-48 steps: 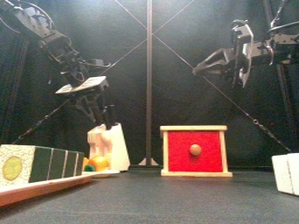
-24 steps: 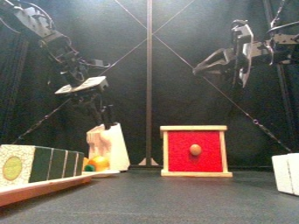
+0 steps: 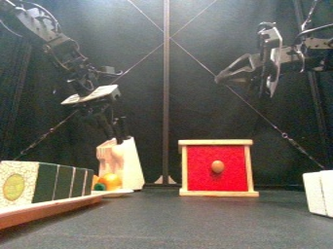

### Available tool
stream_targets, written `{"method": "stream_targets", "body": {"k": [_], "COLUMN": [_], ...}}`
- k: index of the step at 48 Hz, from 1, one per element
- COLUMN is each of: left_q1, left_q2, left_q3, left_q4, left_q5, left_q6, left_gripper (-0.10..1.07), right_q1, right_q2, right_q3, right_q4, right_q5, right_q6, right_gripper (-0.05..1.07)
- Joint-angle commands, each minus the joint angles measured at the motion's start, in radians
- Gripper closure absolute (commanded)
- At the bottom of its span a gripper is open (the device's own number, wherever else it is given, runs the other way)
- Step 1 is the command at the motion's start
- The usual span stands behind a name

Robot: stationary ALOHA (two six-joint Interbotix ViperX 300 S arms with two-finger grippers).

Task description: Grab cleaver

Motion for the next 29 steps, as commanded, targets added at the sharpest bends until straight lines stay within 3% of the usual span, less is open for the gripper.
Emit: {"method": "stream_targets", "body": {"k": [1, 29], "left_q1": [-0.002, -0.002], "left_q2": [-0.012, -0.012], "left_q3": [-0.018, -0.014], "left_q4": [0.005, 0.003], "left_q5": [0.003, 0.003], "left_q6": [0.002, 0.002], "left_gripper": [0.43, 0.43], "right_q1": [0.003, 0.002], "right_q2": [-0.012, -0.012], "right_q3": [-0.011, -0.009], "right_q4": [-0.002, -0.002], "right_q5": [-0.006, -0.003], "right_q6": [-0.002, -0.003], "right_gripper": [0.52, 0.52]}}
